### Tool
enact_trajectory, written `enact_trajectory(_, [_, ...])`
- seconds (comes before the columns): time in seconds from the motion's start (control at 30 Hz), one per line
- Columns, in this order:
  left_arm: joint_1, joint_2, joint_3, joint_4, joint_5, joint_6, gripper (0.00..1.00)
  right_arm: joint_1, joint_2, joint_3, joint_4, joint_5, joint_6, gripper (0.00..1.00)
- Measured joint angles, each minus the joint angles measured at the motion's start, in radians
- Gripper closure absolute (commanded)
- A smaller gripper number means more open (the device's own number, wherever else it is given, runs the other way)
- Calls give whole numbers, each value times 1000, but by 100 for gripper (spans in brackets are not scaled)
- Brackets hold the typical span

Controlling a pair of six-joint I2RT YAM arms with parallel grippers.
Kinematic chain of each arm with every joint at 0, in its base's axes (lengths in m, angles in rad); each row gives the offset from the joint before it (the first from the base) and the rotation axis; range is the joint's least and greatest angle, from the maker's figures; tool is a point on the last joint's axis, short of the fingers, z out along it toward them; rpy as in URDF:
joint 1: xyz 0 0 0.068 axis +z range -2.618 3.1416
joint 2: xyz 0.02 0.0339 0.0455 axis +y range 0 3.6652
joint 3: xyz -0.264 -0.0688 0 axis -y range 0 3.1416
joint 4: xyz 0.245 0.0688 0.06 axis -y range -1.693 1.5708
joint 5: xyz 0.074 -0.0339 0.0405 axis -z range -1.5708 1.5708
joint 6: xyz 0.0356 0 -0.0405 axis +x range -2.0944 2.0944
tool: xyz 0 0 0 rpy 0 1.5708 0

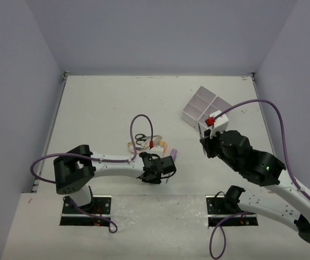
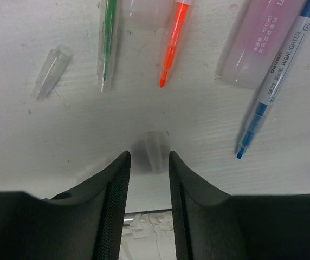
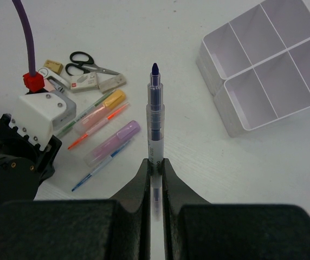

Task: Sort the stationery into containers
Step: Close the pen cap on the pen.

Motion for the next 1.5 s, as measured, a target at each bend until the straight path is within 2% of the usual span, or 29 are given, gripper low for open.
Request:
enact_trajectory(0.17, [0,16,-3,19,5,0,65,0,5,0,0,0,0,100])
enact_trajectory(0.37, [0,21,-3,40,8,3,76,0,8,0,0,0,0,100])
enact_trajectory(0.6, [0,21,-5,54,14,7,100,0,11,0,0,0,0,100])
enact_trajectory(0.77, [0,21,-5,65,22,27,100,0,12,0,0,0,0,100])
enact_trajectory(0.87, [0,12,-2,61,15,92,100,0,12,0,0,-1,-1,100])
enact_trajectory(1.03, [-1,-98,118,-96,-106,260,100,0,7,0,-9,-18,-17,100])
enact_trajectory(1.13, [-1,-209,234,-128,-214,424,100,0,-8,0,-26,-38,-32,100])
enact_trajectory(1.2, [-1,-302,254,-120,-253,562,100,0,-20,0,-35,-60,-46,100])
enact_trajectory(1.33, [-1,-466,222,-94,-303,815,100,48,-12,0,-57,-127,-78,100])
enact_trajectory(1.5, [-1,-696,47,54,-334,1116,100,108,93,0,-90,-295,-113,100])
